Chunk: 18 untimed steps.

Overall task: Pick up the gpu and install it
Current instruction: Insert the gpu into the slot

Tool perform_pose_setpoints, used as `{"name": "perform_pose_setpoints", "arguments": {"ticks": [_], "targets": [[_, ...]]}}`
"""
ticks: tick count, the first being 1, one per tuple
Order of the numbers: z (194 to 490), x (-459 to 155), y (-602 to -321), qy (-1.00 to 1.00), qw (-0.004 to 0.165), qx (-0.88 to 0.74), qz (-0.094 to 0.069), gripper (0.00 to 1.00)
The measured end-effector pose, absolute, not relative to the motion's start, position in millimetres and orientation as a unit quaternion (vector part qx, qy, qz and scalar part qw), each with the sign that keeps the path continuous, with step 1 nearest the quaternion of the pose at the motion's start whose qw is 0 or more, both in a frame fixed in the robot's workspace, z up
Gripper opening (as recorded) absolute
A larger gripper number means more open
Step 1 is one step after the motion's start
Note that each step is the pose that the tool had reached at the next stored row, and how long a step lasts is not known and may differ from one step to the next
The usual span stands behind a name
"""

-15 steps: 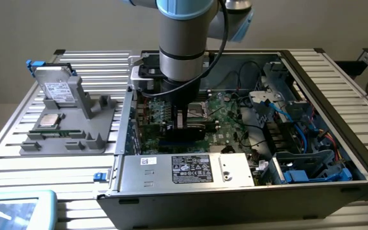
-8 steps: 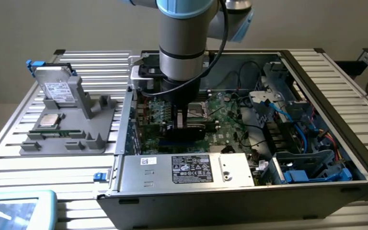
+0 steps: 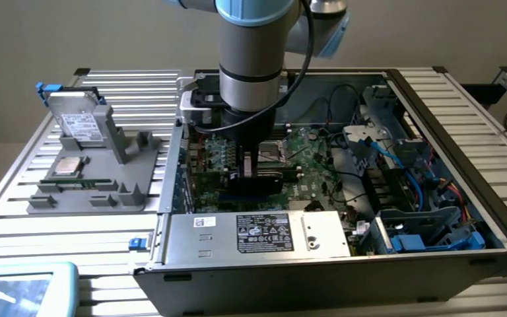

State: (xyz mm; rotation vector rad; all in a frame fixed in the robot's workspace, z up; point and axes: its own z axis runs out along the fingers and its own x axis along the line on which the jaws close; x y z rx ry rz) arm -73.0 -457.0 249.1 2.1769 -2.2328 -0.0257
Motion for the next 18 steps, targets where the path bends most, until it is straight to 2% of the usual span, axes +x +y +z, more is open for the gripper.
{"name": "perform_pose_setpoints", "arguments": {"ticks": [18], "targets": [[250.2, -73.2, -456.1, -0.716, 0.013, 0.698, -0.007, 0.27]]}}
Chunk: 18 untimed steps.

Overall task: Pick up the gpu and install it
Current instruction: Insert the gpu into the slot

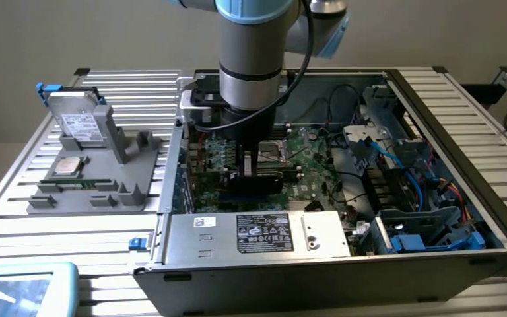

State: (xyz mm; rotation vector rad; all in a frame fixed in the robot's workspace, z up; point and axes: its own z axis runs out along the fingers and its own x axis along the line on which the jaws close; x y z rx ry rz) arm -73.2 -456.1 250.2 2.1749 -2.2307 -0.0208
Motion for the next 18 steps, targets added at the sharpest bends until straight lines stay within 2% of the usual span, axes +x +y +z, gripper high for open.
{"name": "perform_pose_setpoints", "arguments": {"ticks": [18], "targets": [[247.6, -73.6, -454.7, -0.716, 0.014, 0.698, -0.006, 0.27]]}}
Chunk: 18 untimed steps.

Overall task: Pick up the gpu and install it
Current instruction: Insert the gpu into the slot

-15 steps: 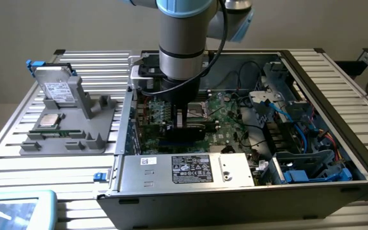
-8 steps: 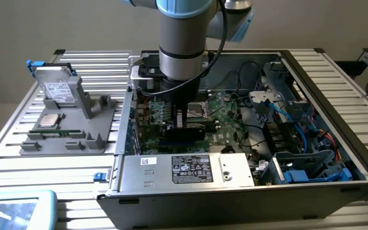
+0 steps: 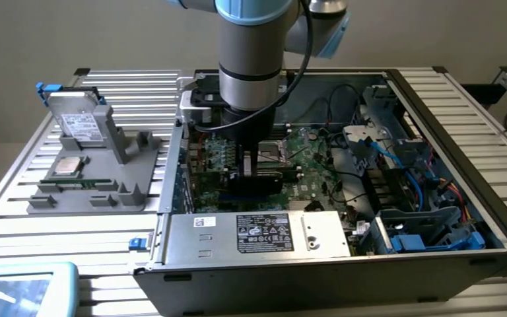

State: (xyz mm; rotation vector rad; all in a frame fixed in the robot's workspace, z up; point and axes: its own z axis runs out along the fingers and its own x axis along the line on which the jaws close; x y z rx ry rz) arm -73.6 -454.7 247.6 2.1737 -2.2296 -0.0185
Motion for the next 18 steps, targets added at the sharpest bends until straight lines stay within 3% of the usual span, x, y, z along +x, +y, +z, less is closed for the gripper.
{"name": "perform_pose_setpoints", "arguments": {"ticks": [18], "targets": [[246.9, -73.7, -454.9, -0.716, 0.015, 0.698, -0.004, 0.27]]}}
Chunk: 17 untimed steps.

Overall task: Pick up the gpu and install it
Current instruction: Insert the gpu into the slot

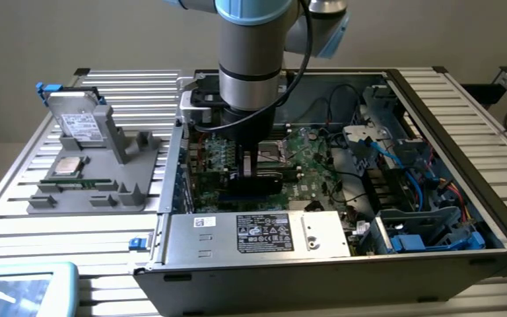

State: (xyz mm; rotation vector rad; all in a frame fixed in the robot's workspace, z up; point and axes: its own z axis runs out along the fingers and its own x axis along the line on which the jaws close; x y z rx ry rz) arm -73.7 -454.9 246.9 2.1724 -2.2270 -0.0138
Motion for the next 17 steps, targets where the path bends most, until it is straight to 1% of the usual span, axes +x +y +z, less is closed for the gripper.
{"name": "perform_pose_setpoints", "arguments": {"ticks": [17], "targets": [[249.2, -73.3, -455.0, -0.715, 0.015, 0.699, -0.004, 0.27]]}}
